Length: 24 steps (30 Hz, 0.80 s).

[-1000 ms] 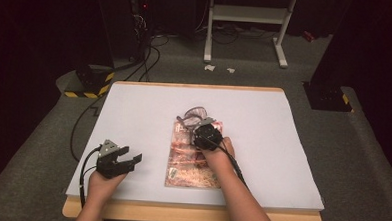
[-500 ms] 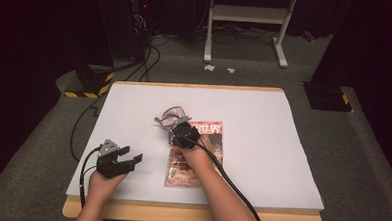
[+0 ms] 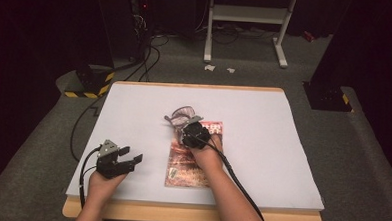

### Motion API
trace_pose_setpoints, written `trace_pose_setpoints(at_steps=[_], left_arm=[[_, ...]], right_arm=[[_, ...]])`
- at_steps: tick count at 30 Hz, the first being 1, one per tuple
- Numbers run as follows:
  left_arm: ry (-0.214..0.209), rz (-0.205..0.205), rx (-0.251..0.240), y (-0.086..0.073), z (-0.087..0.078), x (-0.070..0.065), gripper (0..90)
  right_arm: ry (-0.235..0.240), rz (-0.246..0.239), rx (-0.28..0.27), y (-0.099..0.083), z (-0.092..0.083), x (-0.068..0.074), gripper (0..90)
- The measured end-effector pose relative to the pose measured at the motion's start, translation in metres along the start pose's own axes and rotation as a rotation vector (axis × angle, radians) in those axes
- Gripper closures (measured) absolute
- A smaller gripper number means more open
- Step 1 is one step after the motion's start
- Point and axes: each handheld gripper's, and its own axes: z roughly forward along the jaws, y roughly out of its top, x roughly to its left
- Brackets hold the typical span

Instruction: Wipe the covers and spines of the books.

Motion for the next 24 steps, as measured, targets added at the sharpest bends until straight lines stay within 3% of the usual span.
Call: trace_pose_setpoints(at_steps=[16, 20, 24], left_arm=[[-0.005, 0.013, 0.017, -0.001, 0.004, -0.005, 34.1], [-0.005, 0.015, 0.024, -0.002, 0.006, -0.006, 34.2], [-0.004, 0.015, 0.026, -0.002, 0.006, -0.006, 34.2]], right_arm=[[-0.081, 0.111, 0.006, -0.045, -0.032, -0.066, 53.1], [-0.096, 0.135, 0.008, -0.051, -0.036, -0.077, 53.1], [-0.097, 0.141, 0.003, -0.053, -0.037, -0.078, 53.4]])
